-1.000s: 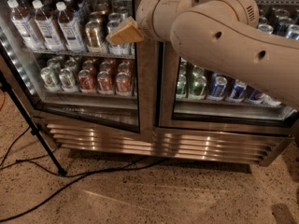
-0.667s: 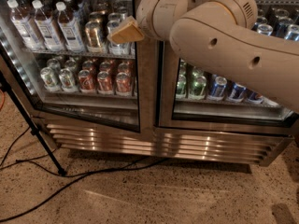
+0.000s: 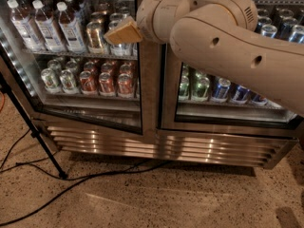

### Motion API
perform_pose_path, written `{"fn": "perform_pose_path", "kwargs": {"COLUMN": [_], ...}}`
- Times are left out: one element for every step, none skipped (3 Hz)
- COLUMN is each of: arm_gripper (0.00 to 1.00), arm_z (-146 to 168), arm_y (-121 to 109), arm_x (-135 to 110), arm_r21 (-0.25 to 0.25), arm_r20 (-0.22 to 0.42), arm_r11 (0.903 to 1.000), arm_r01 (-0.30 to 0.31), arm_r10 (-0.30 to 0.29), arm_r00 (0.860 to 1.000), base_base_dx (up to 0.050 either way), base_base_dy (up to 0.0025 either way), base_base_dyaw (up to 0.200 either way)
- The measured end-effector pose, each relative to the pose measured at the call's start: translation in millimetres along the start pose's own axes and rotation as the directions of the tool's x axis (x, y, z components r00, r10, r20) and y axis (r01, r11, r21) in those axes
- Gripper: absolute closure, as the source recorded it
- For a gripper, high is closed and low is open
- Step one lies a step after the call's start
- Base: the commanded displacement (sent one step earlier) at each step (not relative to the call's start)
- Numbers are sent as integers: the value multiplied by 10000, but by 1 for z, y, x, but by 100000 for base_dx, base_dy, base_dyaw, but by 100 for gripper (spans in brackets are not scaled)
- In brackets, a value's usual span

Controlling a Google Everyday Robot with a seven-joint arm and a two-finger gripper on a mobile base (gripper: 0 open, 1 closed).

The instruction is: Open left fridge door

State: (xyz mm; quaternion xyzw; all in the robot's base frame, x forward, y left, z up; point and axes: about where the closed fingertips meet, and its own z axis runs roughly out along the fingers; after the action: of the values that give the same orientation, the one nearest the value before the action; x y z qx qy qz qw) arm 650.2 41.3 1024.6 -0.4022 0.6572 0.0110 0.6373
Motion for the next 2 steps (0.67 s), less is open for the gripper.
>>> {"fn": "perform_pose_path", "kwargs": {"arm_gripper": [0, 0], "arm_z": [0, -1], "arm_y": [-1, -3], "arm_x": [-1, -4], "arm_r21": [-43, -40], "arm_r20": [-52, -57], "arm_r11": [9996, 9996], "arm_r01": [-271, -273], "arm_r10": [271, 273], "arm_r00": [9996, 9996], "base_base_dx": [0, 0], "base_base_dy": [0, 0], "base_base_dyaw": [0, 0]}}
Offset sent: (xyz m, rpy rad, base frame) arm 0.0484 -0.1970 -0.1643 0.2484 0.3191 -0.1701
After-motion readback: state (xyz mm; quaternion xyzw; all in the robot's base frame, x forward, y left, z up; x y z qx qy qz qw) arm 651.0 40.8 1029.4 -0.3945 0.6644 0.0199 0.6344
